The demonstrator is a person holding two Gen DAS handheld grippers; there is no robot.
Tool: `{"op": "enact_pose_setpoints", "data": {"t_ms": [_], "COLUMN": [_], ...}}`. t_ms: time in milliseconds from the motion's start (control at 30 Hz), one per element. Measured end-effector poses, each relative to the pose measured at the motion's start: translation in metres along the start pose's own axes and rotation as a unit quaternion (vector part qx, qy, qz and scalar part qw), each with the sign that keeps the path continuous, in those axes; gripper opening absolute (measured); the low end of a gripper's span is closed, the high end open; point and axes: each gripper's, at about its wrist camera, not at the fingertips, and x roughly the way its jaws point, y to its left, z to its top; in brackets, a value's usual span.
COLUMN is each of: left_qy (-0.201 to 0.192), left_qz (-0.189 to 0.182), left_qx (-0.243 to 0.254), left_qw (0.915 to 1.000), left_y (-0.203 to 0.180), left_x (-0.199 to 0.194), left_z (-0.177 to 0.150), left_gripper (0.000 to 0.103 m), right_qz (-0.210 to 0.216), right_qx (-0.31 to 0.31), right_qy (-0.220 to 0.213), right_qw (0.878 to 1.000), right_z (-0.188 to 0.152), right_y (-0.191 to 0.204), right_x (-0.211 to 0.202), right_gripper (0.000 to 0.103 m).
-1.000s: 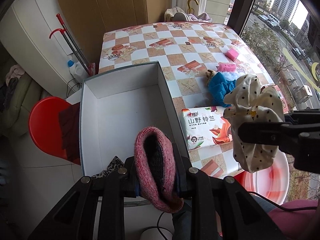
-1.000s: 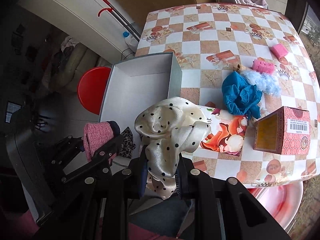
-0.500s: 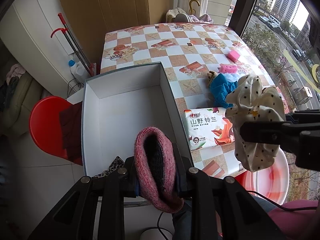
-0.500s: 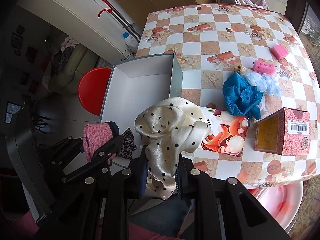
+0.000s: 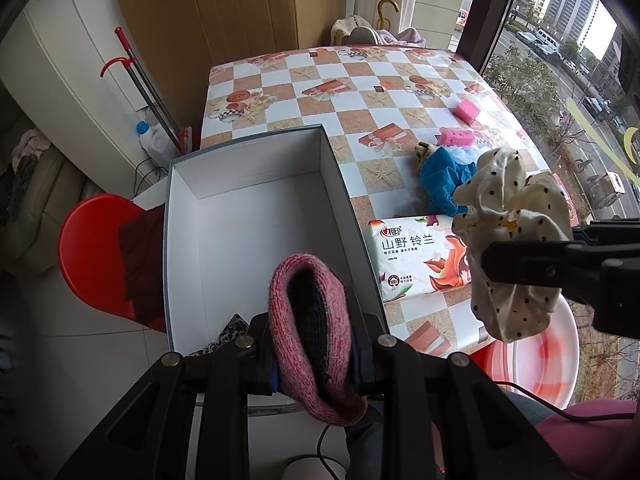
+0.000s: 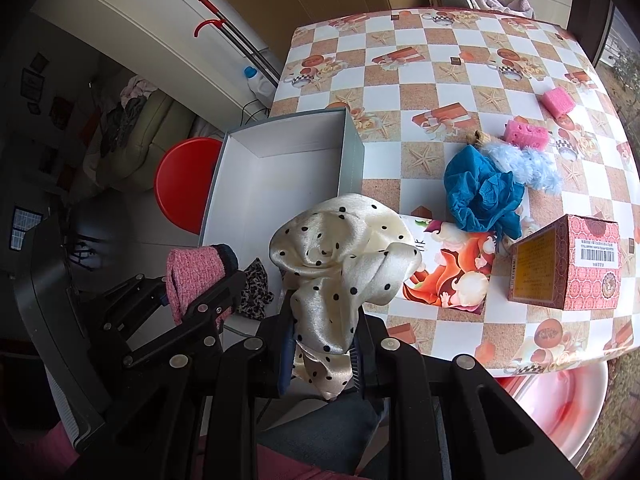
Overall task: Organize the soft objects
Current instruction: 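Carry the pink hat with the left tool while the right tool carries the scrunchie toward the white box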
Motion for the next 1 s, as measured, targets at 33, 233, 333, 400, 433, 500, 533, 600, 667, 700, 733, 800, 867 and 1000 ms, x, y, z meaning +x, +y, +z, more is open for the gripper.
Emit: {"op": "enact_pose_setpoints", "data": {"t_ms": [33, 233, 333, 400, 433, 500, 533, 600, 667, 700, 733, 800, 867, 1000], "left_qy": [0.000, 0.000, 0.000, 0.000, 0.000, 0.000, 0.000, 0.000, 0.001, 0.000, 0.000, 0.001, 0.001, 0.002], "left_qz": [0.000, -0.001, -0.001, -0.001, -0.001, -0.001, 0.000, -0.001, -0.001, -0.001, -0.001, -0.001, -0.001, -0.001], "left_qx": [0.000, -0.001, -0.001, 0.000, -0.001, -0.001, -0.001, -0.001, -0.001, -0.001, -0.001, -0.001, -0.004, -0.007], "left_qw": [1.0000, 1.0000, 1.0000, 1.0000, 1.0000, 1.0000, 1.0000, 1.0000, 1.0000, 1.0000, 1.0000, 1.0000, 1.0000, 1.0000], "left_y": [0.0000, 0.0016, 0.0019, 0.0021, 0.0020, 0.0021, 0.0021, 0.0023, 0.0024, 0.0025, 0.0024, 0.0031, 0.0042, 0.0076], "left_x": [0.0000, 0.0002, 0.0002, 0.0002, 0.0002, 0.0001, 0.0000, 0.0002, 0.0002, 0.0002, 0.0002, 0.0003, 0.0008, 0.0015], "left_z": [0.0000, -0.0001, -0.0001, -0.0001, -0.0001, 0.0001, 0.0000, 0.0000, 0.0001, 0.0002, 0.0003, -0.0001, -0.0010, -0.0028], "left_gripper": [0.027, 0.027, 0.027, 0.027, 0.027, 0.027, 0.027, 0.027, 0.027, 0.027, 0.027, 0.027, 0.027, 0.028], "right_qz": [0.000, 0.001, 0.001, 0.001, 0.000, 0.000, 0.000, 0.001, 0.001, 0.001, 0.001, 0.000, 0.000, 0.000], "right_qx": [0.000, 0.002, 0.002, 0.002, 0.003, 0.003, 0.003, 0.002, 0.002, 0.002, 0.003, 0.003, 0.003, 0.003], "right_qy": [0.000, 0.000, 0.000, 0.000, 0.000, 0.000, 0.000, 0.000, 0.000, 0.000, 0.000, 0.000, 0.000, 0.000], "right_qw": [1.000, 1.000, 1.000, 1.000, 1.000, 1.000, 1.000, 1.000, 1.000, 1.000, 1.000, 1.000, 1.000, 1.000], "right_z": [0.0001, 0.0011, 0.0010, 0.0011, 0.0012, 0.0010, 0.0012, 0.0010, 0.0009, 0.0010, 0.0011, 0.0010, 0.0009, 0.0013], "right_y": [0.0001, 0.0005, 0.0006, 0.0006, 0.0006, 0.0008, 0.0008, 0.0008, 0.0009, 0.0010, 0.0010, 0.0012, 0.0013, 0.0016], "right_x": [0.0002, -0.0003, -0.0001, 0.0000, -0.0001, 0.0002, 0.0003, 0.0003, 0.0006, 0.0006, 0.0007, 0.0009, 0.0012, 0.0017], "right_gripper": [0.024, 0.024, 0.024, 0.024, 0.024, 0.024, 0.024, 0.024, 0.024, 0.024, 0.024, 0.024, 0.024, 0.024]}}
